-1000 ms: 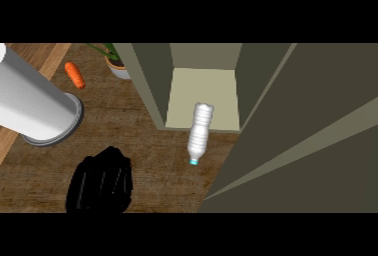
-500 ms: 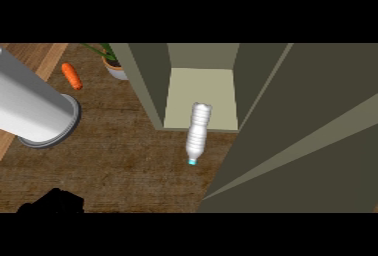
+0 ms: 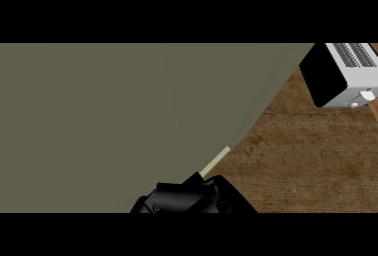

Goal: Pick up the bottled water, place it into the cabinet and close the cabinet

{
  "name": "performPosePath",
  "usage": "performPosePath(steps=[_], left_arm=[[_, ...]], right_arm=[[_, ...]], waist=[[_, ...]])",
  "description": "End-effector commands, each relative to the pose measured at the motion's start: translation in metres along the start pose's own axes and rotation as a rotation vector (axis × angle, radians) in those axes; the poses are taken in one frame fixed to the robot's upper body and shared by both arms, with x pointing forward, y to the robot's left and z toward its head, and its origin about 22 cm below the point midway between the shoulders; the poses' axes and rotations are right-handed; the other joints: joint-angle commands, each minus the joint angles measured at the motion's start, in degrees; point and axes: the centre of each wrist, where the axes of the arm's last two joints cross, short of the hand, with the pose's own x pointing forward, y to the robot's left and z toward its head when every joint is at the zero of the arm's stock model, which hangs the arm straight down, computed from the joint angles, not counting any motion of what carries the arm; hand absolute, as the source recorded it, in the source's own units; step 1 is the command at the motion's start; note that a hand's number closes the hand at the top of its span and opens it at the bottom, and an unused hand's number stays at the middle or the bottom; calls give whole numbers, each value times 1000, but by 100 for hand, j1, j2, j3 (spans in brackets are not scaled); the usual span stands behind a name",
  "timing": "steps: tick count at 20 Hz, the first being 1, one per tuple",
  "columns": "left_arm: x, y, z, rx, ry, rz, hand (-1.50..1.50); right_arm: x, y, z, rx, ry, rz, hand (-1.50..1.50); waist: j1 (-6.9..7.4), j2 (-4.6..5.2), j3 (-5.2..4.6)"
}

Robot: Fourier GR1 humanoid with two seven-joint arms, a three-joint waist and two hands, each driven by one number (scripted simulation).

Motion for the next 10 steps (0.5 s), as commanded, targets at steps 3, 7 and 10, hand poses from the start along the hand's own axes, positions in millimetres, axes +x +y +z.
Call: performPosePath(steps=[3,7,10], left_arm=[[21,23,21,0,3,-7,150],[20,42,13,10,-5,-12,150],[25,27,26,17,-7,-11,150]], right_arm=[[3,-21,-62,-38,7,-24,150],[-25,-48,-91,-42,34,0,150],[-23,-54,-99,-62,62,5,150]], waist=[[36,23,6],[-33,44,7],[-63,11,9]])
